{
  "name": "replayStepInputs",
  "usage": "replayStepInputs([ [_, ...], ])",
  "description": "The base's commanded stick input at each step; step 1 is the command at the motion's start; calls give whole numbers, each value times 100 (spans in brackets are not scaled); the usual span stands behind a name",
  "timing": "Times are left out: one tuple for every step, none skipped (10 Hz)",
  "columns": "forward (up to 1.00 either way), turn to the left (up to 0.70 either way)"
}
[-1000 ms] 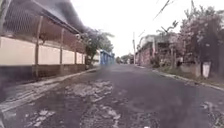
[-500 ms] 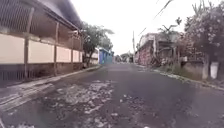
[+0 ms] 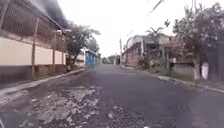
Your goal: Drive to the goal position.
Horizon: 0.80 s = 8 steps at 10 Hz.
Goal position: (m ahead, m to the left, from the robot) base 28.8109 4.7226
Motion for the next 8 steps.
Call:
replayStepInputs([
  [85, 0],
  [85, 0],
  [85, 0],
  [85, 0],
  [85, 0],
  [85, 0],
  [85, 0],
  [85, 0],
])
